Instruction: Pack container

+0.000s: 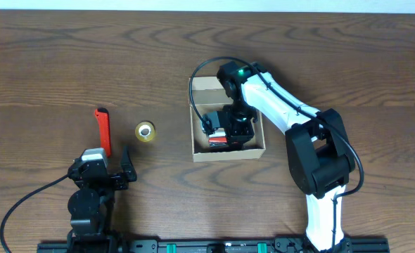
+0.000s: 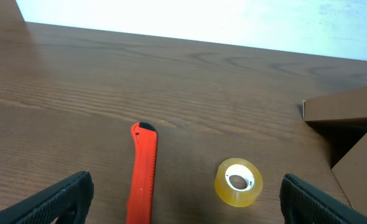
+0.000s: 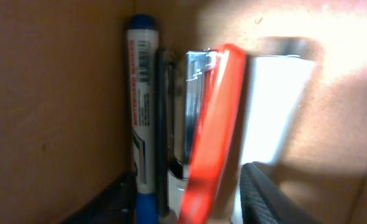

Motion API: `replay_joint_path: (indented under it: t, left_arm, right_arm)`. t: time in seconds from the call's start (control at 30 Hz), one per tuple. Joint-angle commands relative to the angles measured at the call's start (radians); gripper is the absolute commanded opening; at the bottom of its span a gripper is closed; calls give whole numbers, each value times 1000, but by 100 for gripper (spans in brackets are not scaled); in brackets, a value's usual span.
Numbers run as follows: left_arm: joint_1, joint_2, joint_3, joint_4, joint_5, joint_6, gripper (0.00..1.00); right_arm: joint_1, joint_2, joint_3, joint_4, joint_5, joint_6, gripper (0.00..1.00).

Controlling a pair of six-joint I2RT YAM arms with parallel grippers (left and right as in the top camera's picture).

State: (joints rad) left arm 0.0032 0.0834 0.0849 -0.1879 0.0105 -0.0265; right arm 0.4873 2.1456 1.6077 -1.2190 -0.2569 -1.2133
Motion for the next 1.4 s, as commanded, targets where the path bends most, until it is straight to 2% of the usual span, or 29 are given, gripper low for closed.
replay_joint_path:
  t: [0.0, 0.07, 0.2, 0.33, 0.4, 0.6, 0.7, 0.83, 1.03, 1.13, 1.27, 1.37]
  left_arm:
    - [-4, 0, -14, -21, -19, -3, 95]
    - [-4, 0, -14, -18, -18, -3, 95]
    - [-4, 0, -4, -10, -18, 24, 95]
    - [-4, 0, 26, -18, -26, 25, 95]
    - [-4, 0, 63, -33, -33, -22, 95]
    - [-3, 79, 307, -264, -136, -34, 95]
    - [-3, 237, 476, -377, -226, -68, 95]
    - [-3, 521, 722, -527, -257, -67, 95]
    - [-3, 986, 1175, -918, -252, -68, 95]
    - [-3, 1144, 1351, -1068, -254, -63, 95]
    - [-3, 1266, 1442, -1108, -239, 3, 95]
    - [19, 1327, 1442, -1101, -133, 97, 95]
  right_arm:
    - [-2, -52, 56, -8, -10, 43, 67]
    - [-2, -82, 80, -15, -9, 42, 99]
    - [-3, -154, 138, -35, -9, 60, 99]
    - [-16, -232, 174, -39, 2, 184, 99]
    - [-34, -272, 185, -37, 5, 253, 99]
    - [-176, -384, 197, -9, 6, 528, 99]
    - [-299, -421, 197, 10, 6, 665, 99]
    - [-491, -441, 197, 34, 6, 790, 99]
    - [-798, -443, 197, 66, 66, 1019, 99]
    - [-910, -443, 197, 80, 66, 1056, 99]
    - [-1020, -442, 195, 83, 67, 1071, 99]
    - [-1065, -442, 190, 86, 72, 1070, 99]
